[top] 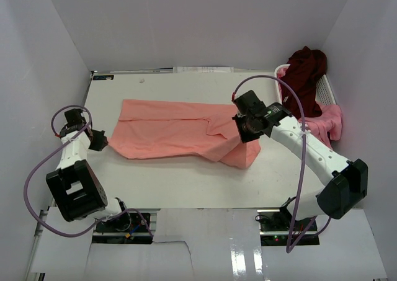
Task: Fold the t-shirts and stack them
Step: Fold the other side of the tshirt into a rectangle
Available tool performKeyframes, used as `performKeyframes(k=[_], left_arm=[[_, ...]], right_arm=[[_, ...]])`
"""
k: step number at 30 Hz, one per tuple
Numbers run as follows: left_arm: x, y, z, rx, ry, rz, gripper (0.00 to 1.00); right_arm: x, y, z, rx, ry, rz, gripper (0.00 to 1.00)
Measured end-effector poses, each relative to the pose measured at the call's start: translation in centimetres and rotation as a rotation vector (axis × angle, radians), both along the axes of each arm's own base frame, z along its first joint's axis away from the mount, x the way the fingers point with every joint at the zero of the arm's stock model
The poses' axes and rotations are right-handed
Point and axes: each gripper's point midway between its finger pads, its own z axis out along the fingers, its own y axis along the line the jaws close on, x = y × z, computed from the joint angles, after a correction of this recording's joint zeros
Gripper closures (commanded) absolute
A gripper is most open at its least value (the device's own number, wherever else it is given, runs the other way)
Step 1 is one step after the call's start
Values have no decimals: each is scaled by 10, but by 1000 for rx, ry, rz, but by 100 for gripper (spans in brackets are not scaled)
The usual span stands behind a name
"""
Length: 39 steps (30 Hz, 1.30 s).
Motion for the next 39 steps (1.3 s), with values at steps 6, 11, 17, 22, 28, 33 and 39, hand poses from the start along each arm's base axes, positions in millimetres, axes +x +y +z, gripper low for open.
performKeyframes(k=[6,11,17,22,28,33,39], left_arm=[[8,2,-5,-21,17,8,100],[18,2,-4,-46,11,6,100],[31,2,2,-70,-11,5,100],[49,3,13,-78,-44,-7,100],[70,1,18,-85,-62,-26,100],[81,-2,15,-92,-56,-38,100],[92,-4,7,-102,-38,-45,100]], right_arm=[[15,-16,-1,-12,1,-47,92],[32,-23,7,-6,-16,-81,92],[44,-26,3,-18,-5,-98,92],[52,-28,2,-24,-2,-109,92],[61,-34,0,-28,5,-133,92],[69,-36,-3,-31,13,-149,92],[90,-31,2,-18,1,-162,92]])
